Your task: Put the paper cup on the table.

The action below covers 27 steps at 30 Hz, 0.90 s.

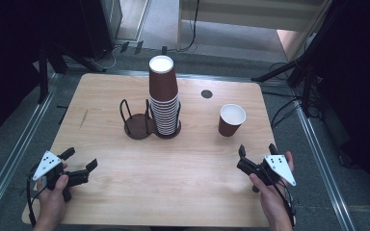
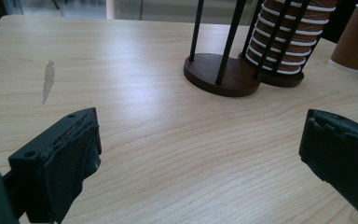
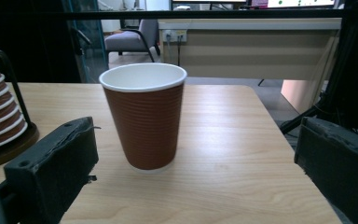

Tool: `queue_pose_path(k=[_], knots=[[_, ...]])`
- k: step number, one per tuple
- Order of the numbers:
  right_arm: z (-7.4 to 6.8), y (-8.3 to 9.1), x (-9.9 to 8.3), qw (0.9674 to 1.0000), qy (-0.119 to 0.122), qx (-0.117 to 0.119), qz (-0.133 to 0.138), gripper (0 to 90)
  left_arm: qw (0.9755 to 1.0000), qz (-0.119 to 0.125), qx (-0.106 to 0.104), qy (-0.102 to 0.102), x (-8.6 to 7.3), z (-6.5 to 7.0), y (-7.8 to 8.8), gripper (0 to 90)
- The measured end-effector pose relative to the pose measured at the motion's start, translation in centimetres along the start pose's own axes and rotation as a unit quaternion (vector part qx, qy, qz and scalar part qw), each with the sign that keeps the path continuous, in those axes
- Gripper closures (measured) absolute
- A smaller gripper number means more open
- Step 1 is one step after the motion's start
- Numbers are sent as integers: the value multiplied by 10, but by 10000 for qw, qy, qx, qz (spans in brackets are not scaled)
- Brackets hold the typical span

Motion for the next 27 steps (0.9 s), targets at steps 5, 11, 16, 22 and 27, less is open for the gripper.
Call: queue_pose_path(k=[5,11,16,22,27], knots=[[16,8,-11,9998,23,-181,-115,0,10000,-21,-6,-26,0,0,0,0],[26,16,-21,9994,73,-259,-221,0,10000,-31,-7,-23,0,0,0,0],[30,21,-27,9990,84,-305,-313,0,10000,-17,-7,-10,0,0,0,0],[36,29,-30,9989,-56,-299,-355,0,10000,-33,17,-45,0,1,-1,0],[41,33,-37,9985,40,-333,-422,0,10000,-29,10,-28,0,0,0,0]])
Point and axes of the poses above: each handheld gripper's, and its own axes: y roughly backward along the jaws, x roughly out of its top, z roughly to its right, the point moved 7 cm from there along -y, roughly forward along the jaws, and after that the axes turned 4 degrees about y, right-handed, at the moved point
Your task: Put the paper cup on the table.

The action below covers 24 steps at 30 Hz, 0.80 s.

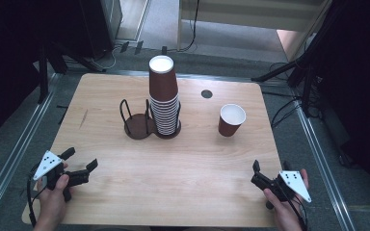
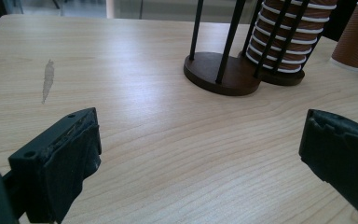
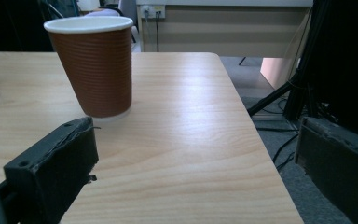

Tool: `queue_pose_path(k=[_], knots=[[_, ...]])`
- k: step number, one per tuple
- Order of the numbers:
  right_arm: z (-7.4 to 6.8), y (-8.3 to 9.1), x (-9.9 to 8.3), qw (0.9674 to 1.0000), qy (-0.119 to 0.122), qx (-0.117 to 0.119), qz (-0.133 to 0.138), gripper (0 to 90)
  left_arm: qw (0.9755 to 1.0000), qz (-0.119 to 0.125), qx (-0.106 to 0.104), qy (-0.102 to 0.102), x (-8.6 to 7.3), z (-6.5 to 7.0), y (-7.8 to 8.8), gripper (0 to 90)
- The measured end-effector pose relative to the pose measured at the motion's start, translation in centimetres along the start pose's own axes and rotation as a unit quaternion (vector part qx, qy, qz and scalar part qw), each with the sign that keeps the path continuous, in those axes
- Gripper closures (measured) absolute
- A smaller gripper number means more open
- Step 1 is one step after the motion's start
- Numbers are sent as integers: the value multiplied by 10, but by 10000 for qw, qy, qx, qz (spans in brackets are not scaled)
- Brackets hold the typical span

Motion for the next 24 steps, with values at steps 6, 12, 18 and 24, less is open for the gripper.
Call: queue_pose_path(k=[6,12,18,24], knots=[[5,6,-7,9999,82,-42,-69,0,10000,3,3,-8,0,0,0,0],[13,11,-13,9998,76,-98,-134,0,10000,-6,16,-20,0,1,0,0],[22,18,-18,9997,75,-134,-182,0,10000,-10,14,-12,0,0,0,0],[28,25,-21,9997,-8,-172,-187,0,10000,-8,27,-9,0,0,0,0]])
Point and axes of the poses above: each handheld gripper's, and its own axes: y roughly backward along the jaws, x roughly out of its top, z roughly to its right, the point moved 7 cm from there along -y, roughly forward along the jaws, and after that the axes turned 4 degrees about y, right-handed, at the moved point
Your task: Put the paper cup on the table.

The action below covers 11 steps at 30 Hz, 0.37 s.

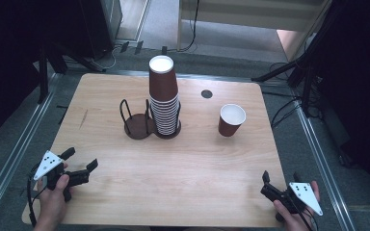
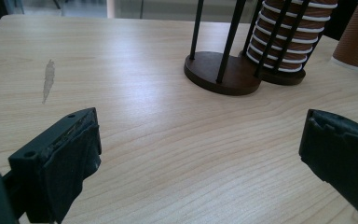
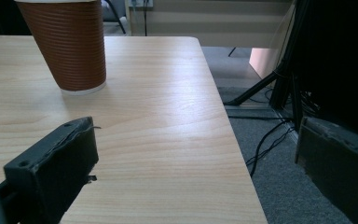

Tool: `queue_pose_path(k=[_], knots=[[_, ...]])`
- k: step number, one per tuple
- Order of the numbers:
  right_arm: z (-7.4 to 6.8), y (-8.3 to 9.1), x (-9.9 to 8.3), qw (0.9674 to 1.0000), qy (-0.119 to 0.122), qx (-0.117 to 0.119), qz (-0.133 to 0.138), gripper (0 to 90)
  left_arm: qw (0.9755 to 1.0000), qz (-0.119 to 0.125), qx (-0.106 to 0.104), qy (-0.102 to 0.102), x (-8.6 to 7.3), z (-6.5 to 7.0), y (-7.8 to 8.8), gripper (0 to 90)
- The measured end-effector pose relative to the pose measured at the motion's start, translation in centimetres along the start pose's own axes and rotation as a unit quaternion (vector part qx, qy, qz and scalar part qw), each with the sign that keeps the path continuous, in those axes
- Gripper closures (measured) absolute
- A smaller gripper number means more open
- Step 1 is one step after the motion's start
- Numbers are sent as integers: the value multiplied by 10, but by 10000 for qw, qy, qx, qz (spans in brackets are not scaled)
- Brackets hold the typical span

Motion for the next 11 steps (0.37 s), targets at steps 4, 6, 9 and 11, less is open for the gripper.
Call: queue_pose_path(k=[4,6,9,11], knots=[[3,2,-1,10000,-25,-22,3,0,10000,-10,10,7,0,-1,0,0],[3,2,-1,10000,-22,-8,21,0,10000,-9,12,7,0,-1,0,0],[2,3,-1,10000,-45,3,13,0,10000,-19,19,11,0,-1,0,0],[1,3,-2,10000,4,-56,-47,0,10000,-1,21,34,0,-1,0,0]])
Point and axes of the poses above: each handheld gripper's, and its own axes: y roughly backward along the jaws, x roughly out of its top, z roughly to its right, the point moved 7 cm from there along -y, roughly forward along the jaws, and after that the axes turned 4 degrees about y, right-handed, at the moved point
